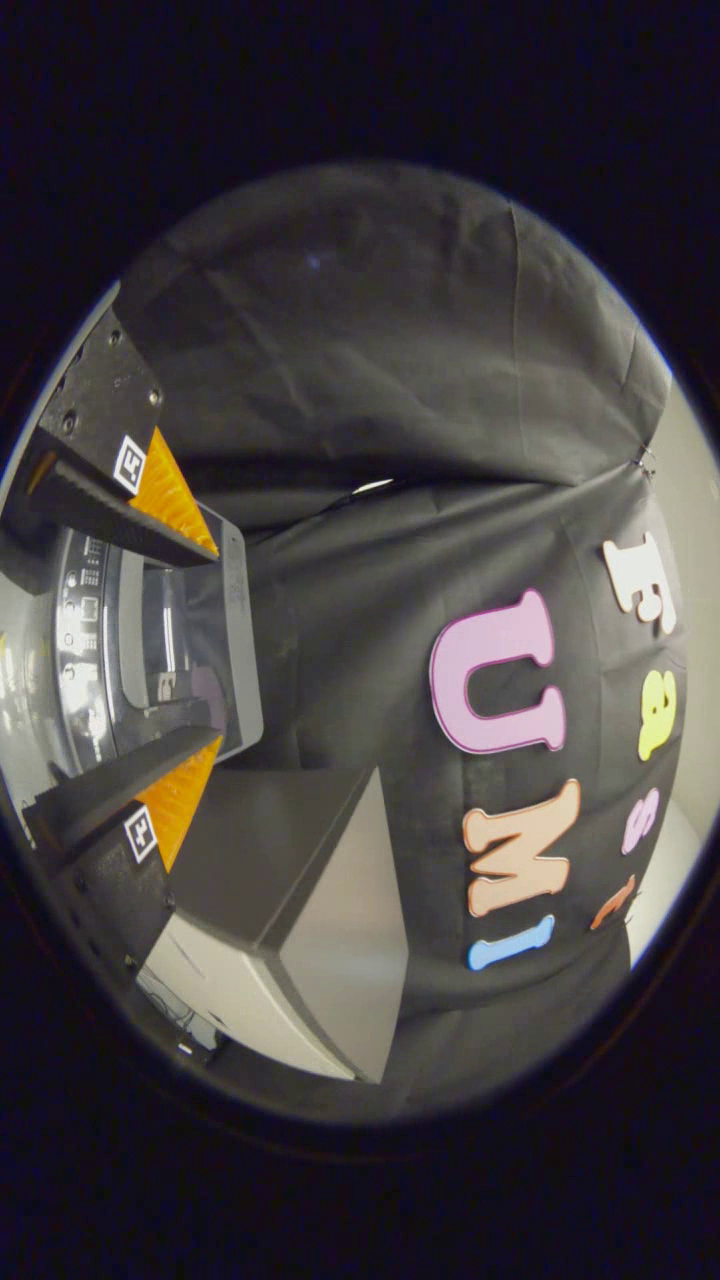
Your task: Put the clothes into the washing machine and then close the washing machine lid.
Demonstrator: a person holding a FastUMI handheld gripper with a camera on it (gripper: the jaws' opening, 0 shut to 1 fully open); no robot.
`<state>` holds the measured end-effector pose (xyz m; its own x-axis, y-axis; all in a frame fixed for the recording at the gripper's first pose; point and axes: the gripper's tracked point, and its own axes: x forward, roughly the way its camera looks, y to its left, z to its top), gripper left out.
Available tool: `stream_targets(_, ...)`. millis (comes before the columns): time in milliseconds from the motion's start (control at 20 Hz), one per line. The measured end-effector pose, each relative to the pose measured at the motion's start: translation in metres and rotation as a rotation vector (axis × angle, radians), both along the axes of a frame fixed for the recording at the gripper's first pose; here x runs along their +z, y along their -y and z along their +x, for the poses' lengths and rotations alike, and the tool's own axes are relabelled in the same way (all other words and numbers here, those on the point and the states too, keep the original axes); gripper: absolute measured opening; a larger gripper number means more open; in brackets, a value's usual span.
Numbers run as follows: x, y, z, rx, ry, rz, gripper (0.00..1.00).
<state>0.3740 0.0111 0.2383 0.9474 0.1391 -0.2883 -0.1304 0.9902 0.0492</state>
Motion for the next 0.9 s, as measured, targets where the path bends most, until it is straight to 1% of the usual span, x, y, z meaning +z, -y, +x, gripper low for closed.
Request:
stream_targets(150,0.003,0.019,-0.029,-0.007,0.006,-0.009,0.97)
stream_targets(350,0.028,0.047,-0.067,-0.044,0.079,-0.018,0.97)
stream_targets(500,0.044,0.068,-0.091,-0.073,0.105,-0.012,0.97)
stream_targets(700,0.079,0.092,-0.111,-0.094,0.169,-0.002,0.97)
stream_targets(900,0.101,0.119,-0.122,-0.114,0.204,0.0,0.97)
